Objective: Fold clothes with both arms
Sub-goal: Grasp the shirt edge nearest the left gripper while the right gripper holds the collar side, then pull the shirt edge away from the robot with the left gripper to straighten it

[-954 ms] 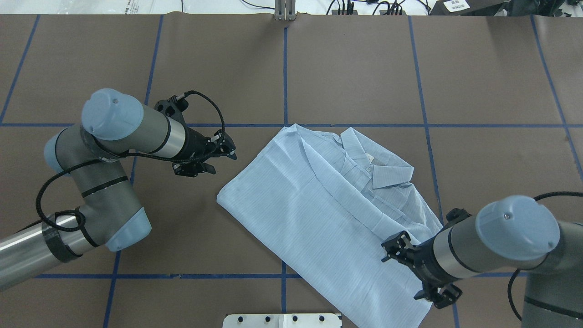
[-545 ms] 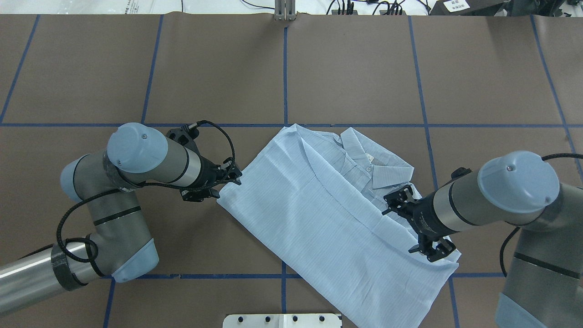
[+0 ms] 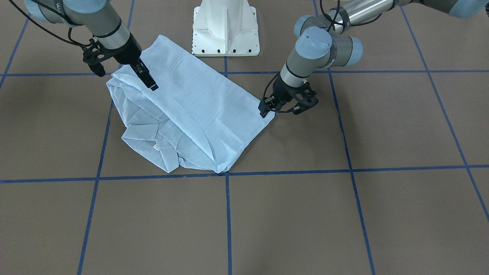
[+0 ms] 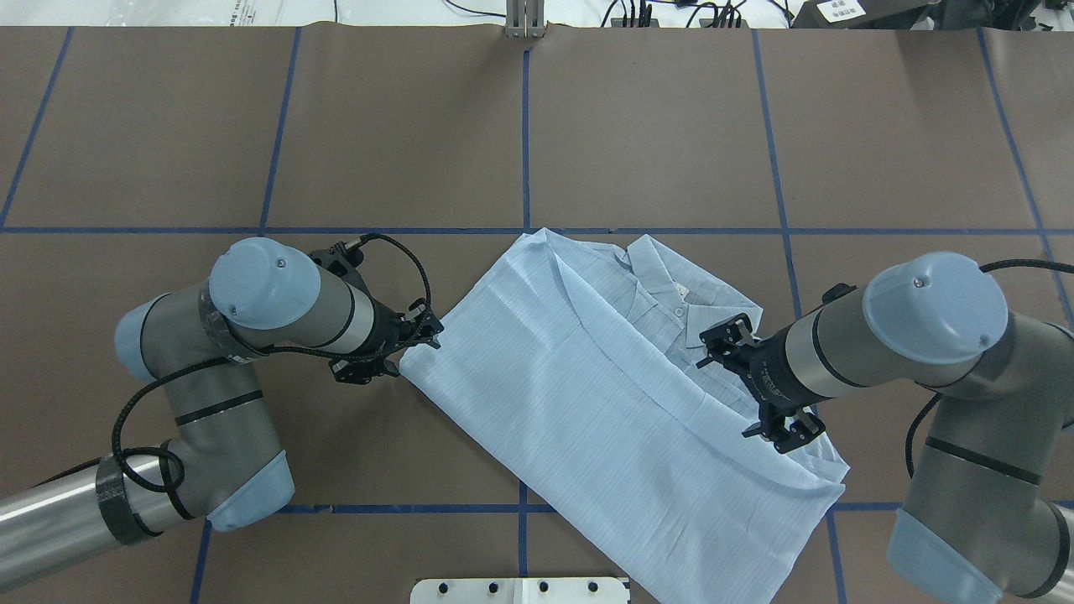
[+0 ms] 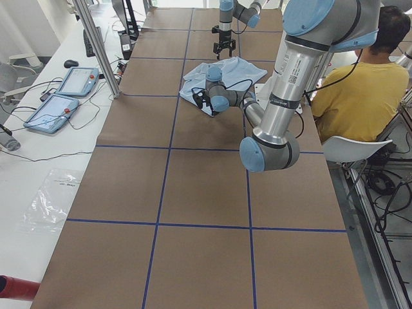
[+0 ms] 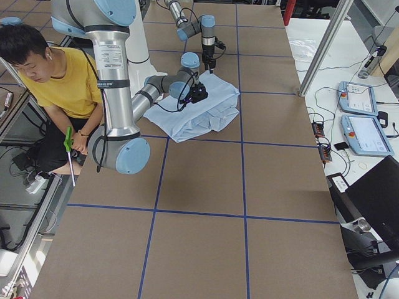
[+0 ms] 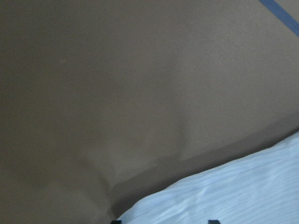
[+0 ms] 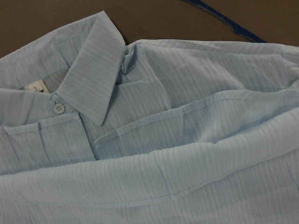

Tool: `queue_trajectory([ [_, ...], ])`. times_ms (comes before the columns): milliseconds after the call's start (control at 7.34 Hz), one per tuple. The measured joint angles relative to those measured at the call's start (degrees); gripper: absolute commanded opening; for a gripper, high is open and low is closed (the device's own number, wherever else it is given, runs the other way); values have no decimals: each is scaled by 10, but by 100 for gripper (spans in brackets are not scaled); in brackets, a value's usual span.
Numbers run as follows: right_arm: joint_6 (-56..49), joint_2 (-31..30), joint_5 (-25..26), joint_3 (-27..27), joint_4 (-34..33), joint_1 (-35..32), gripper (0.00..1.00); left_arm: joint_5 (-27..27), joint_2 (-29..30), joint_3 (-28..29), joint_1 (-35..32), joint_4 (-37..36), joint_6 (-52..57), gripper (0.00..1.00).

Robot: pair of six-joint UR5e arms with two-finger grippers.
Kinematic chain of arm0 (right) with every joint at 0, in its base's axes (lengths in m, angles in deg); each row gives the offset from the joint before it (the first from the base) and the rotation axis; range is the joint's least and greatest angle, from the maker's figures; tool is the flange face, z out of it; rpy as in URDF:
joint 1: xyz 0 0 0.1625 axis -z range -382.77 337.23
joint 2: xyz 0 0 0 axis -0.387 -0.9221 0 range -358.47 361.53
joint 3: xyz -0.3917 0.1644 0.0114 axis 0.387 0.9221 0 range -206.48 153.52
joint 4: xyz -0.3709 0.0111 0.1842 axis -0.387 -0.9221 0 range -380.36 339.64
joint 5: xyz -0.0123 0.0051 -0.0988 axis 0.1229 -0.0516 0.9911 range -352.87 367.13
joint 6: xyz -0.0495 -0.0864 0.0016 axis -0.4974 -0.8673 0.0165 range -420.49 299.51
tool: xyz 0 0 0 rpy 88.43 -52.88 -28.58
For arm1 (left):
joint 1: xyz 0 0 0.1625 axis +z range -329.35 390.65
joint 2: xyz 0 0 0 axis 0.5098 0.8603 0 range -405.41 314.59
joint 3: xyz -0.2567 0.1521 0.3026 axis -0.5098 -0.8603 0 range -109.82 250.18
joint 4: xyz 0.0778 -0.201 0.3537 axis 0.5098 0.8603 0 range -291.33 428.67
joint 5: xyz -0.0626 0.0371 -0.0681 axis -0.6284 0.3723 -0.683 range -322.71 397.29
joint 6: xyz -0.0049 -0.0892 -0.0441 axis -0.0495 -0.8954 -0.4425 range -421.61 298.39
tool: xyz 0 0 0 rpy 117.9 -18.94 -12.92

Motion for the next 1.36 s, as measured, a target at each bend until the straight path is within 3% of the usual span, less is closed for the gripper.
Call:
queue_trajectory([
  [409,1,14,14,19,1,2,100,0,-4,1,8,-3,-8,66],
  [545,2,21,17,27,0,3,100,0,-5,2,12,-3,-8,58],
  [681,3,24,19,30,0,3,100,0,-5,3,16,-3,-9,40],
  [818,3,24,19,32,0,3,100,0,-5,4,17,-3,-9,13],
  [954,3,25,19,32,0,3,100,1,-5,5,18,-3,-9,0],
  [1363,4,25,20,35,0,3,100,1,-3,8,5,-7,10,0],
])
